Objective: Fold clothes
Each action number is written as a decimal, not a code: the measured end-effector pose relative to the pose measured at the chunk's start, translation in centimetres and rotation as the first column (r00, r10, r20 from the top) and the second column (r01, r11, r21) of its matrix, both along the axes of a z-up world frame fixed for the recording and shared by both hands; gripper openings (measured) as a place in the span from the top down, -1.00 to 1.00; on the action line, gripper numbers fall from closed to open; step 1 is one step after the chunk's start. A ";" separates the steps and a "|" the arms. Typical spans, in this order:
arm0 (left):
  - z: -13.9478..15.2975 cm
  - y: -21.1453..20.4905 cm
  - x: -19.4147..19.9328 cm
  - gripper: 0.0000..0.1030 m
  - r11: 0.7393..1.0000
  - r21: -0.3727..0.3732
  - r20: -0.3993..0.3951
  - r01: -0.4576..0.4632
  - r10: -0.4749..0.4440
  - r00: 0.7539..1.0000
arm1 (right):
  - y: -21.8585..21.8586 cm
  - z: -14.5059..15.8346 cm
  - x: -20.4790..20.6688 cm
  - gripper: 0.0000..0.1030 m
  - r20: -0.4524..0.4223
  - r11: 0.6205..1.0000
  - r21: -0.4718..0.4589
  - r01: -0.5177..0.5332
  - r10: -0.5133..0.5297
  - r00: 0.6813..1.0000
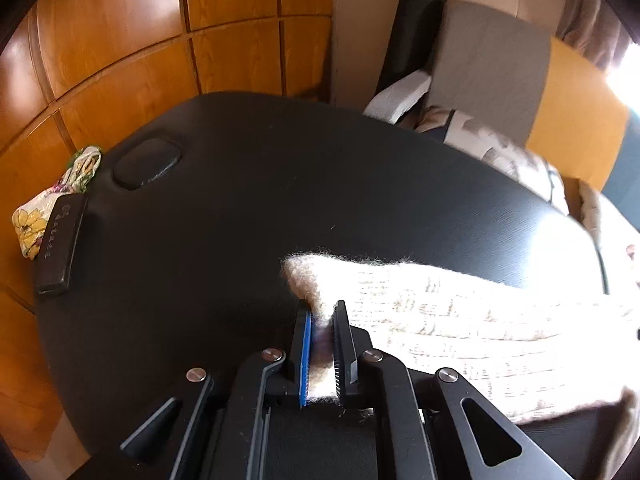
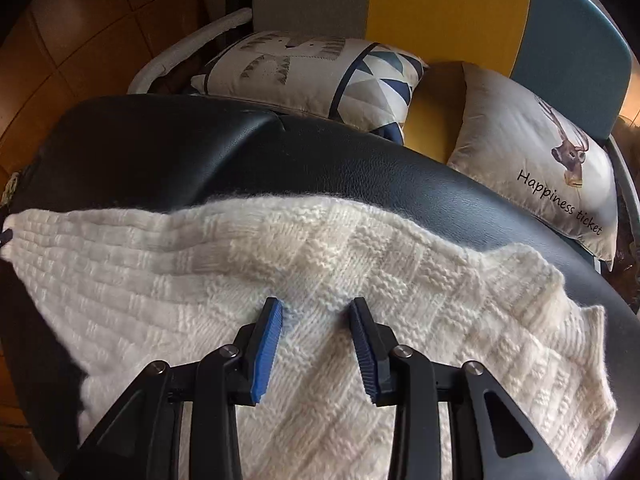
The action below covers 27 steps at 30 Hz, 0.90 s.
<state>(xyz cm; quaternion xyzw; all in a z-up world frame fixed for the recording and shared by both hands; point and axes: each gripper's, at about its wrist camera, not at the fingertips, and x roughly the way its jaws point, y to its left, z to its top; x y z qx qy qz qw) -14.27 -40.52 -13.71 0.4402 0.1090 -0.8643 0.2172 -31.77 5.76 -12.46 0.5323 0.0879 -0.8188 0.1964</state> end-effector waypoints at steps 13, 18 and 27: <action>-1.4 -1.7 -1.2 0.69 0.999 -0.003 0.048 -0.052 0.052 0.998 | -0.7 1.6 0.3 0.24 -0.028 0.997 -0.071 -0.019 0.017 0.999; 2.0 -1.9 1.4 0.66 0.993 -0.058 -0.009 -0.102 0.101 0.995 | -0.4 2.4 5.4 0.24 -0.037 0.982 -0.130 -0.134 0.131 0.991; 2.2 11.7 7.0 0.66 0.936 0.206 -0.051 0.286 -0.281 0.958 | 3.9 -0.3 18.3 0.24 0.064 0.979 -0.109 -0.174 0.182 0.981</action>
